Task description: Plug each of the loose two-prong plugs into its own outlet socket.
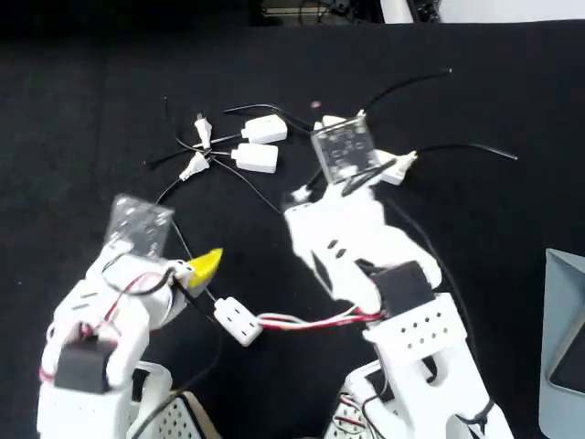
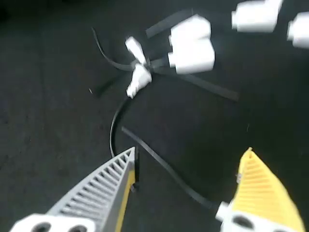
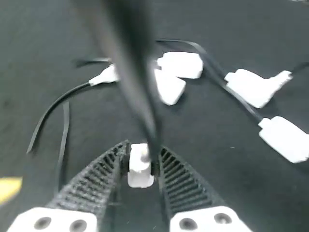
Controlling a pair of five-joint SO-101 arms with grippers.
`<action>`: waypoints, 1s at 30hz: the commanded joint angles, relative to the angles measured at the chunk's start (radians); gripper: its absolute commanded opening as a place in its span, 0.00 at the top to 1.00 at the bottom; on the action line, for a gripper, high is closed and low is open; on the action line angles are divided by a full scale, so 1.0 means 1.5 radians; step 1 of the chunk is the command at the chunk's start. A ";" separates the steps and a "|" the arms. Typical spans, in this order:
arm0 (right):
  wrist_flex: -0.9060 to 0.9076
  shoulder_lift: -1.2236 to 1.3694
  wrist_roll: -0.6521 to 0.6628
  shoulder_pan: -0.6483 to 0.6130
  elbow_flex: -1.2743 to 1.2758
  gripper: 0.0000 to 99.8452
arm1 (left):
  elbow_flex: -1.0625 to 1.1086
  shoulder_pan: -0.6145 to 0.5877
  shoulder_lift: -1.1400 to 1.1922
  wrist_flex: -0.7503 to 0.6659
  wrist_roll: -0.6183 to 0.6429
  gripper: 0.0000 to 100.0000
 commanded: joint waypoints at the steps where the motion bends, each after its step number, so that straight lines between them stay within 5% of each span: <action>1: -0.066 -0.017 -0.009 0.043 0.025 0.99 | -0.071 -0.006 0.157 0.004 -0.187 0.66; 8: -0.092 -0.017 -0.009 0.048 0.050 0.99 | -0.084 -0.009 0.310 -0.001 -0.543 0.67; 12: -0.091 -0.016 -0.008 0.048 0.050 0.99 | -0.085 -0.006 0.349 -0.005 -0.652 0.67; 30: -0.089 -0.016 -0.008 0.048 0.050 0.99 | -0.092 0.077 0.567 -0.181 -0.717 0.67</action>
